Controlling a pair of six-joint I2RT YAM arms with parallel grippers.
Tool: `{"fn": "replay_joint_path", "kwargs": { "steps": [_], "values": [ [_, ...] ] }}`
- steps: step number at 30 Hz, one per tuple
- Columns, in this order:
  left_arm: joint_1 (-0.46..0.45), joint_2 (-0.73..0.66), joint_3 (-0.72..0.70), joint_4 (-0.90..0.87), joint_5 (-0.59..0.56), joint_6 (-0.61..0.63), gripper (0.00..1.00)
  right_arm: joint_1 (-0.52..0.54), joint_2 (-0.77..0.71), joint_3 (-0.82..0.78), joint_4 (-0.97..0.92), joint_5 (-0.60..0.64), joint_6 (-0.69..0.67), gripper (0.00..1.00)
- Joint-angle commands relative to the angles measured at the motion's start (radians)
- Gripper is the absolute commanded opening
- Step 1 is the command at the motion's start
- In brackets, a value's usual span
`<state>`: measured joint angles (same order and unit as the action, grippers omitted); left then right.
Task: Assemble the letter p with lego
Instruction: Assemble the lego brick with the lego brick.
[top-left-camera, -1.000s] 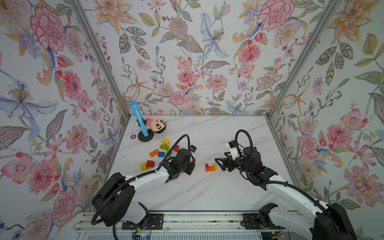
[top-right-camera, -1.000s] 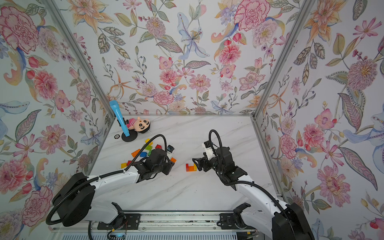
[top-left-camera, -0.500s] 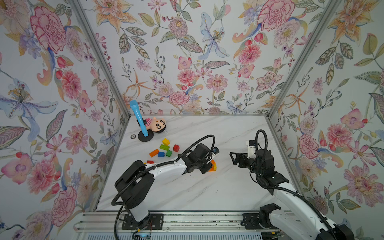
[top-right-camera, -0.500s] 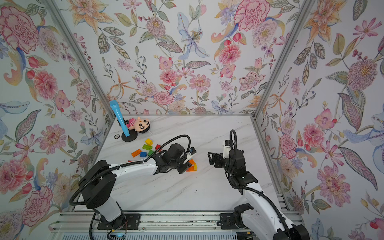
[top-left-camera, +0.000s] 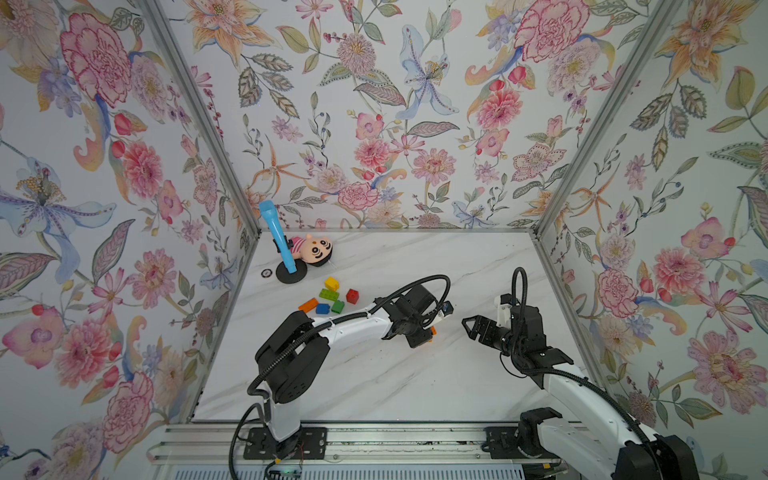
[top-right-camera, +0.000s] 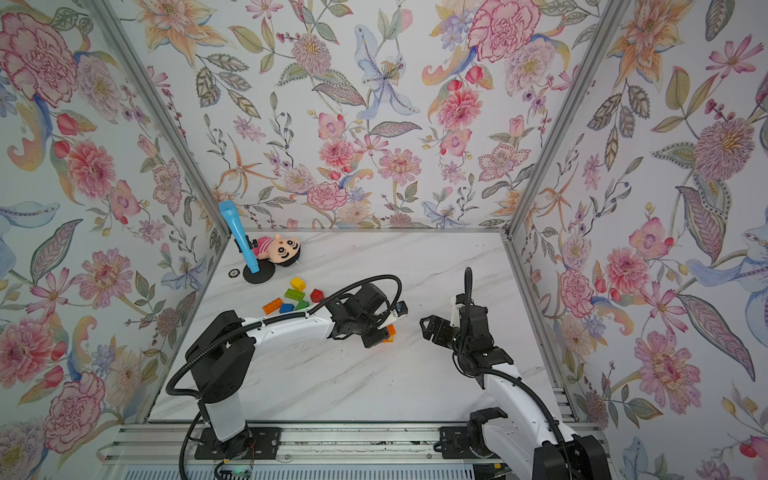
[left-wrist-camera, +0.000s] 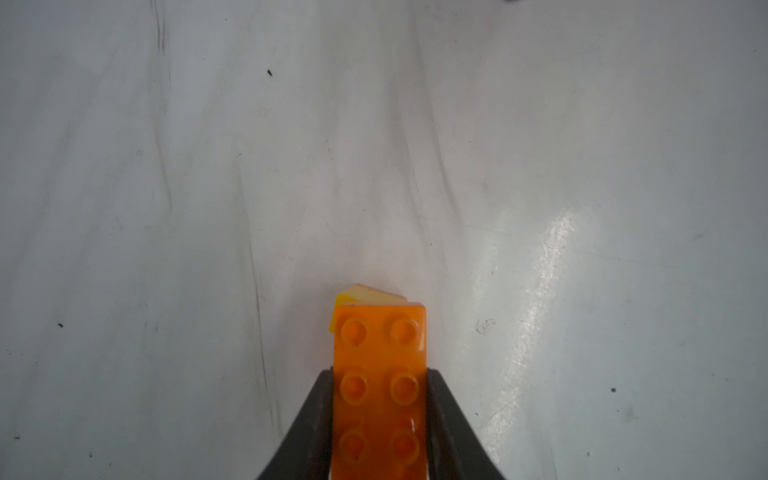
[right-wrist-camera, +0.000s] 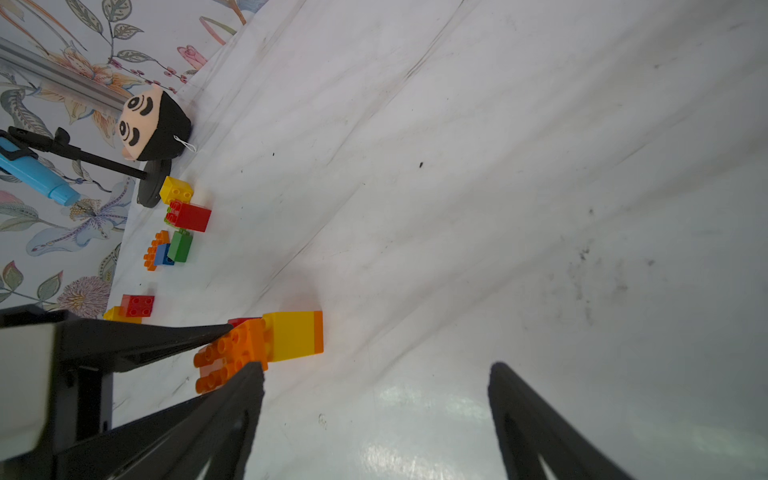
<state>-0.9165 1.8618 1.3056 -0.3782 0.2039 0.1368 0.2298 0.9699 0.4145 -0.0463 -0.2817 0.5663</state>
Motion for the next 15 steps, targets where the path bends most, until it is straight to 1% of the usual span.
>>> {"fn": "replay_joint_path", "kwargs": {
  "steps": [1,5,10,15],
  "values": [
    [0.0,0.046,0.063,-0.111,0.012,0.082,0.17,0.009,0.015,-0.012,0.028,-0.016,0.019,0.87],
    [0.014,0.075,0.105,-0.166,0.029,0.131,0.15,0.012,0.013,-0.019,0.033,-0.016,0.018,0.87],
    [0.04,0.054,0.116,-0.174,0.036,0.156,0.18,0.015,0.012,-0.024,0.034,-0.018,0.018,0.87],
    [0.06,0.054,0.124,-0.184,0.074,0.178,0.19,0.024,0.021,-0.021,0.042,-0.018,0.026,0.87]
  ]
}}
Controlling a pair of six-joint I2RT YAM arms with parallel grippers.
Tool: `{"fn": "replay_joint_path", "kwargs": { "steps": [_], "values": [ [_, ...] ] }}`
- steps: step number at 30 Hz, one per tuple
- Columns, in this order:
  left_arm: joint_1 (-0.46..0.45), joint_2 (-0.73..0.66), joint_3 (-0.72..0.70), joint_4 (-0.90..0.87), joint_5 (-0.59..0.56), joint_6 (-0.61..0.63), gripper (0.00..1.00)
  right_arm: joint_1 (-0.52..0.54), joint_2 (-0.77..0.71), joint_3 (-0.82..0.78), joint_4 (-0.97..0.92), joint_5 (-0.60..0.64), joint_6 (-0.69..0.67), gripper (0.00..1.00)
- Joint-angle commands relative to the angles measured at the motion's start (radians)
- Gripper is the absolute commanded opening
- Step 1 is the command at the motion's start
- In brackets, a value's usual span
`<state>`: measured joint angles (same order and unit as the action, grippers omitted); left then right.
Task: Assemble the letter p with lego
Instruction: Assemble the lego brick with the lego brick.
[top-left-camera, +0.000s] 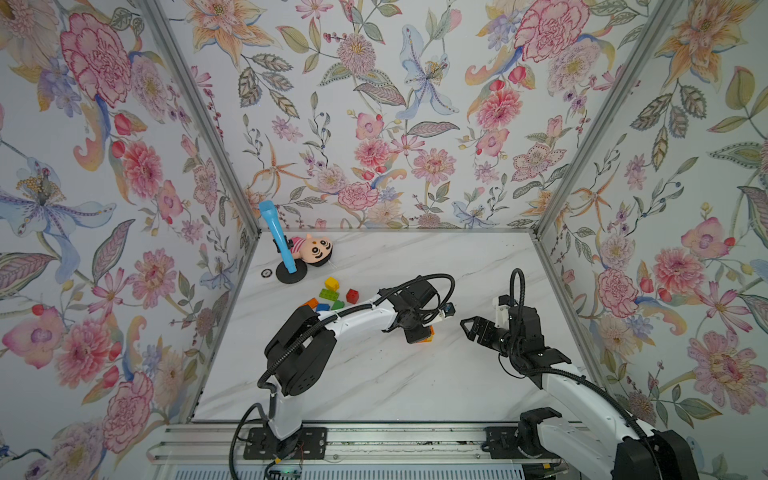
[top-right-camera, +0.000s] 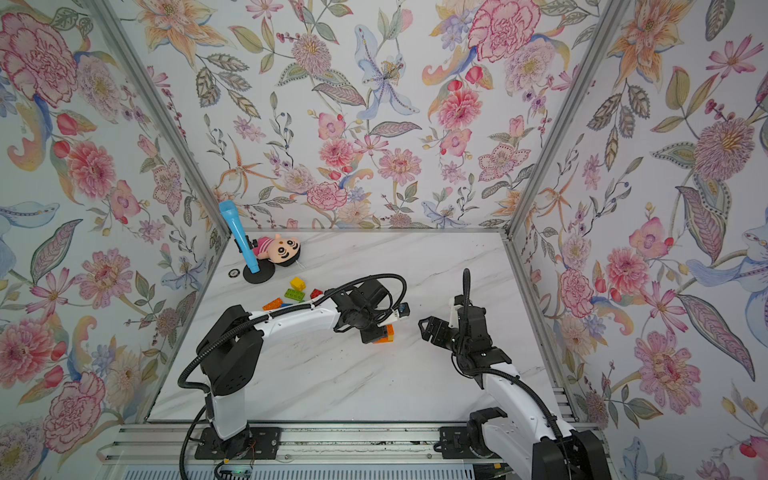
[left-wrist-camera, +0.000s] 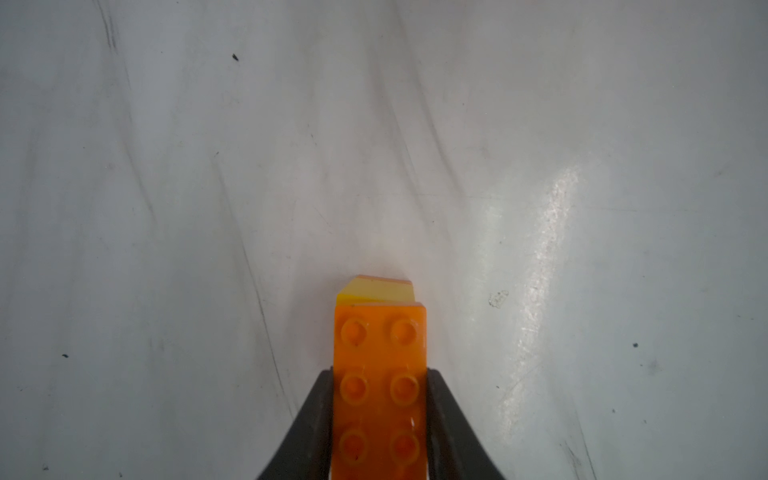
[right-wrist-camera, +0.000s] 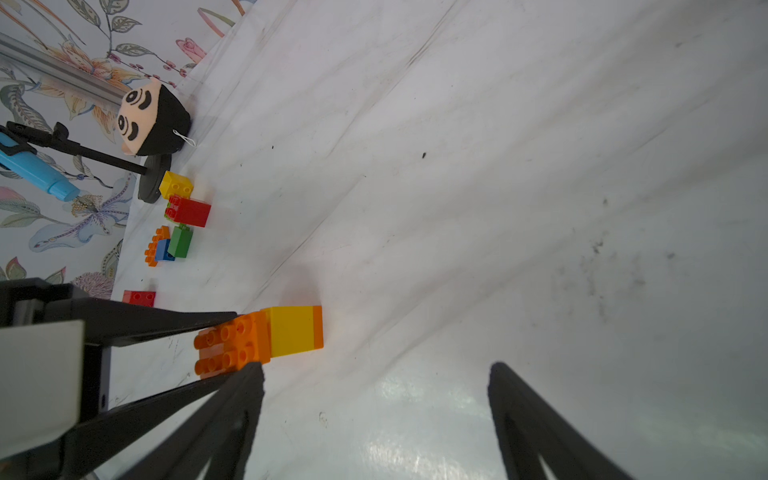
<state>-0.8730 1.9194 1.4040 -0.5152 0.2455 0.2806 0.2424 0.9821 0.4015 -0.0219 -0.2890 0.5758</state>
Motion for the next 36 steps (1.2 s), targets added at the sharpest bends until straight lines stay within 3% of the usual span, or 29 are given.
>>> {"fn": "replay_joint_path", "kwargs": {
  "steps": [1,12,36],
  "values": [
    [0.018,-0.001,0.026,-0.046,0.032,0.038,0.19,0.015,0.009,-0.009,0.02,-0.01,0.016,0.87],
    [0.027,0.004,0.006,-0.013,0.056,0.059,0.2,0.04,0.028,0.002,0.027,0.002,0.026,0.87],
    [0.067,-0.075,-0.16,0.156,0.09,-0.062,0.25,0.14,0.126,0.105,0.055,0.064,0.008,0.87]
  ]
}}
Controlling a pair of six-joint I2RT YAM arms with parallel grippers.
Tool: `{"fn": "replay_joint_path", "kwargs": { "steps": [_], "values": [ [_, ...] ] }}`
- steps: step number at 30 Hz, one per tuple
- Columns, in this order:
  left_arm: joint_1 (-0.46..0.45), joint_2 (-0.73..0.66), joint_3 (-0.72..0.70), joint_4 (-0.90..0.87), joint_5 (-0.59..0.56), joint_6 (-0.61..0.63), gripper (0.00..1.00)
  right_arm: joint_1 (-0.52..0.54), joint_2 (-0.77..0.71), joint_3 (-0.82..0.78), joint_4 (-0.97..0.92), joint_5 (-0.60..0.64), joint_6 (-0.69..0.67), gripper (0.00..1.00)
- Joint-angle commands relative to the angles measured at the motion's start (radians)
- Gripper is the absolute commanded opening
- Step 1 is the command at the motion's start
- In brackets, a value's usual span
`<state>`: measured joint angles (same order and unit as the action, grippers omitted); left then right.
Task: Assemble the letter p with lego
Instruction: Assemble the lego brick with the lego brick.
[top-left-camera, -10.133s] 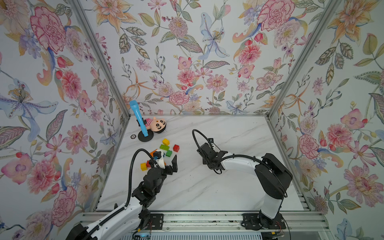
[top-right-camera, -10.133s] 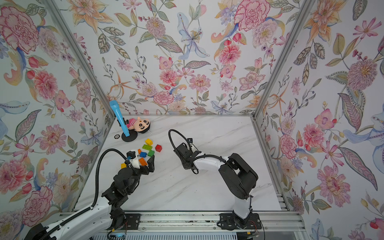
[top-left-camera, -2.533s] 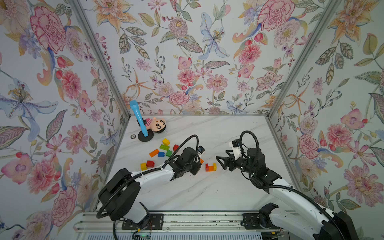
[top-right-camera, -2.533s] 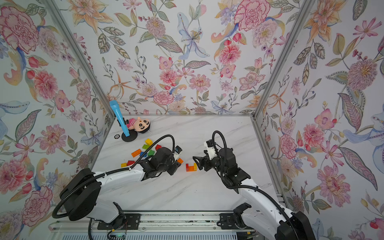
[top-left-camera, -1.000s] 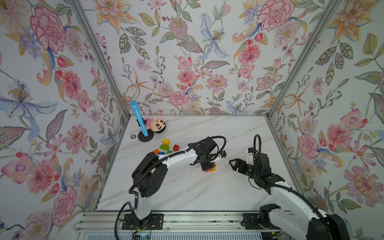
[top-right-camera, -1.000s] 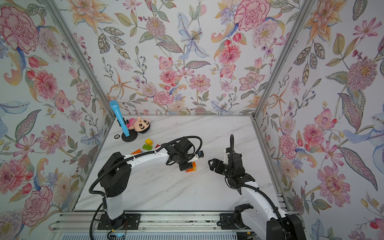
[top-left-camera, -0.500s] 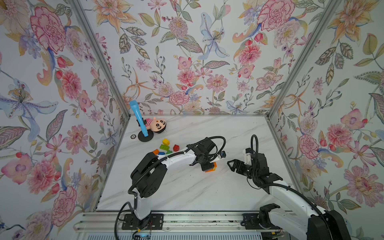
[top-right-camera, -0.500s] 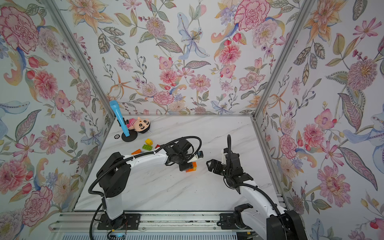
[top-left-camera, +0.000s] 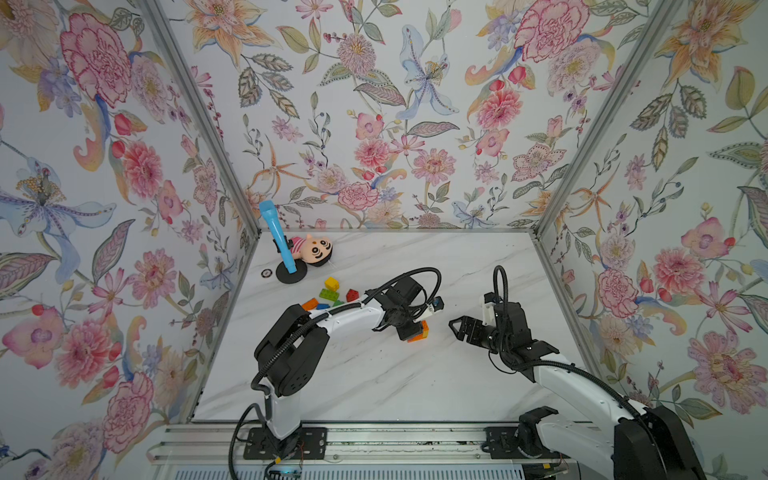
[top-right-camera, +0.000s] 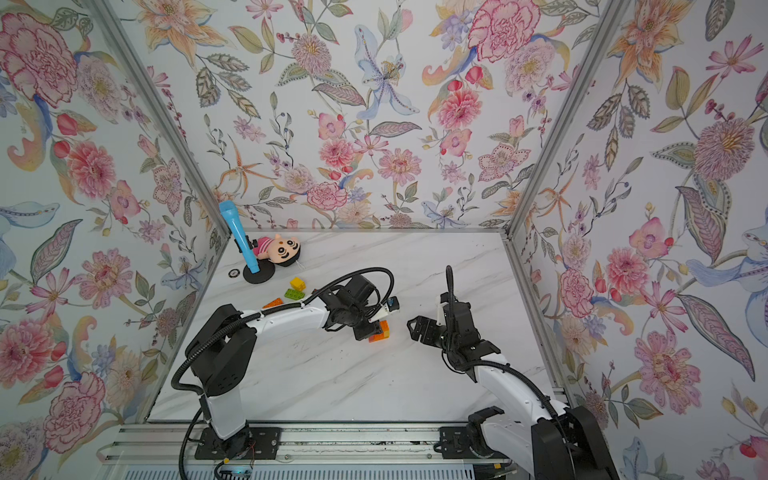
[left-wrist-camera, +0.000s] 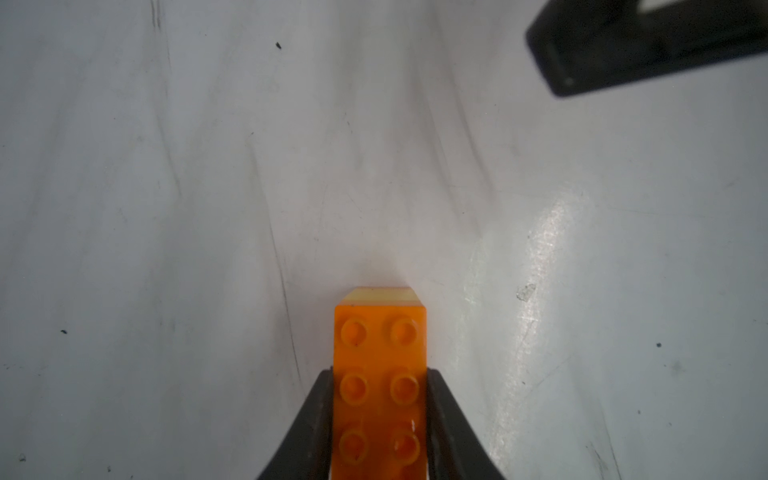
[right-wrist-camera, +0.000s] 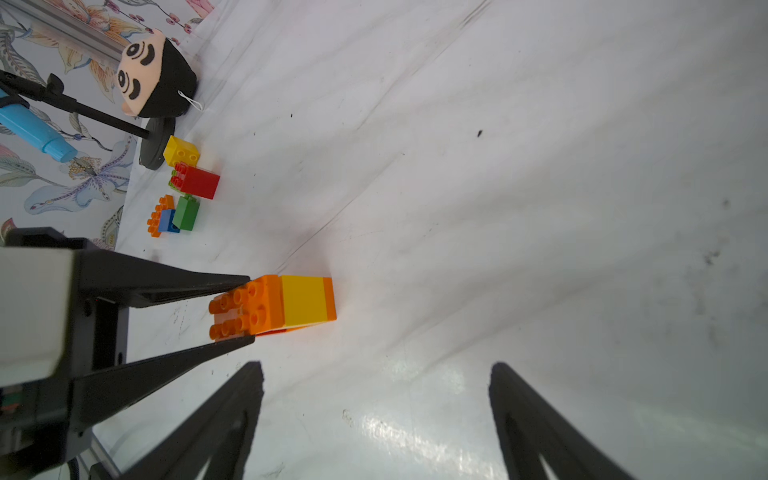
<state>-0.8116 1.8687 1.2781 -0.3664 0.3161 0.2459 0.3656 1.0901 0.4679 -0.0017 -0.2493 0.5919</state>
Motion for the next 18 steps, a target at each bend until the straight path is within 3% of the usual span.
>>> {"fn": "replay_joint_path", "kwargs": {
  "steps": [1,7,18],
  "values": [
    [0.004,-0.026,-0.045,0.019,0.021,-0.033,0.25,0.026,0.031,0.046,0.043,0.024,-0.01,0.87],
    [0.006,-0.044,-0.093,0.074,0.02,-0.06,0.26,0.065,0.137,0.076,0.107,0.012,-0.013,0.87],
    [0.006,-0.06,-0.152,0.136,0.02,-0.085,0.25,0.124,0.269,0.084,0.242,-0.072,-0.023,0.76]
  ]
}}
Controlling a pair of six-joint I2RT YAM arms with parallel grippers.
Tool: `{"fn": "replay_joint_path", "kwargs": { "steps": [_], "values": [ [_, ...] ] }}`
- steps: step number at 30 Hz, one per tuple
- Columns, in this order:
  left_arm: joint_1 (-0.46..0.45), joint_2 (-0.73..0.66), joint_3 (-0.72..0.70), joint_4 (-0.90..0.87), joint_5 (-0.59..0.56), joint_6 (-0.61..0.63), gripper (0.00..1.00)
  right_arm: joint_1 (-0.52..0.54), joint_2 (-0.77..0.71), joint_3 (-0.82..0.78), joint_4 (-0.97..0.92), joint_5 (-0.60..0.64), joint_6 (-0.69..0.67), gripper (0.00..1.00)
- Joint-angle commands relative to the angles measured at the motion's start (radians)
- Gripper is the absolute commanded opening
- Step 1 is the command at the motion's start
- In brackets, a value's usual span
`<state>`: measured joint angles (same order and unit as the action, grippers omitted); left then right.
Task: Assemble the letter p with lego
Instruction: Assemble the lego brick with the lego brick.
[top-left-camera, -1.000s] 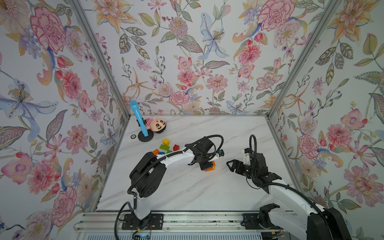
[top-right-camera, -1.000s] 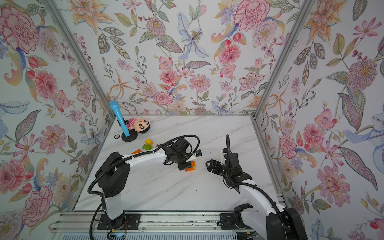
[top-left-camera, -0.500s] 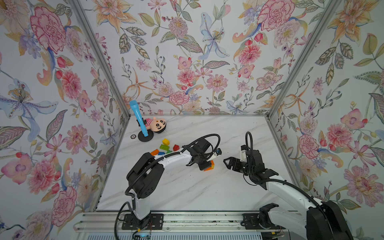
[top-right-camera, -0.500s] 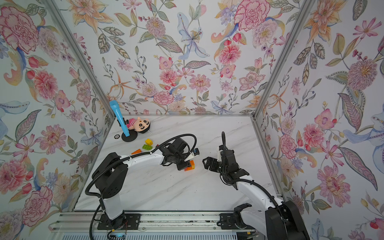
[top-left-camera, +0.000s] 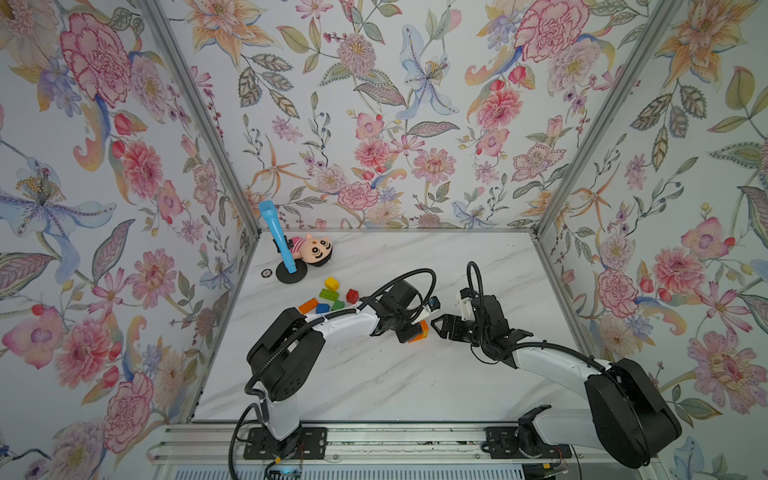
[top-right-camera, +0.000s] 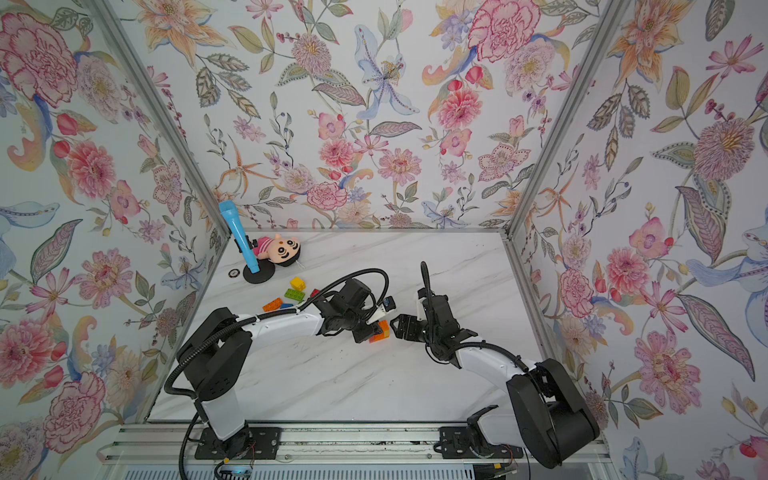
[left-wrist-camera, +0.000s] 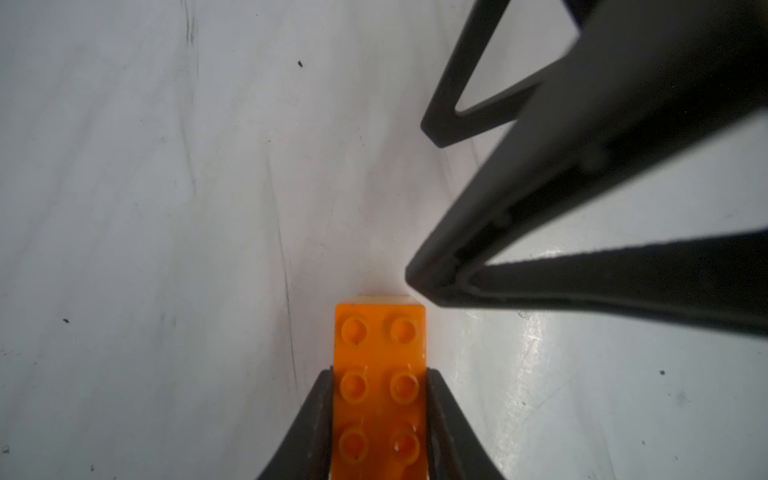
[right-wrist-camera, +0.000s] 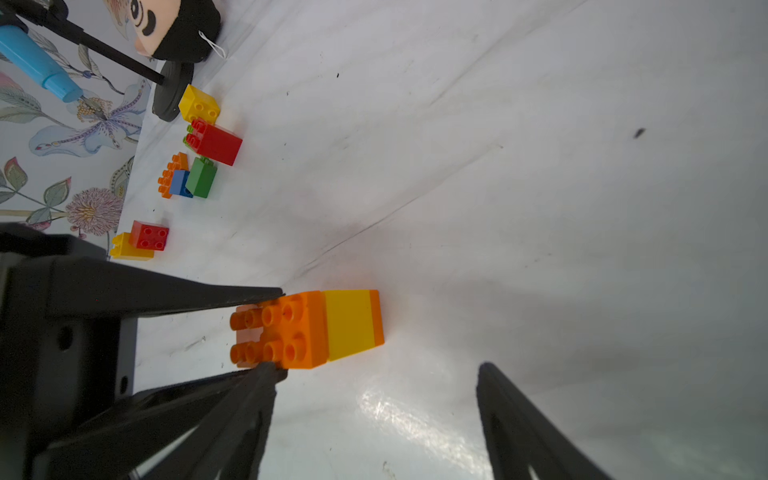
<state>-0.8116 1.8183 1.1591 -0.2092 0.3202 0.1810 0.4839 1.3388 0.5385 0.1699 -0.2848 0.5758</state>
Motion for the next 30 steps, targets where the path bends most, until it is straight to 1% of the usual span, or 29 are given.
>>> {"fn": "replay_joint_path", "kwargs": {
  "steps": [1,11,17,21,25,30],
  "values": [
    [0.005,-0.011,-0.035,-0.018,0.016,-0.021,0.24,0.005,0.031,0.014,0.083,-0.042,-0.005,0.76],
    [0.006,-0.024,-0.058,0.005,0.015,-0.029,0.24,0.008,0.113,0.028,0.137,-0.075,0.002,0.7],
    [0.006,-0.018,-0.061,0.011,0.018,-0.032,0.24,0.009,0.143,0.023,0.162,-0.088,0.007,0.68],
    [0.006,-0.02,-0.063,0.014,0.02,-0.033,0.24,0.009,0.176,0.025,0.157,-0.075,0.014,0.65],
    [0.006,-0.022,-0.073,0.024,0.021,-0.037,0.24,0.01,0.208,0.023,0.147,-0.069,0.034,0.6],
    [0.006,-0.023,-0.083,0.036,0.018,-0.04,0.24,0.024,0.223,0.02,0.096,-0.015,0.038,0.55]
  ]
}}
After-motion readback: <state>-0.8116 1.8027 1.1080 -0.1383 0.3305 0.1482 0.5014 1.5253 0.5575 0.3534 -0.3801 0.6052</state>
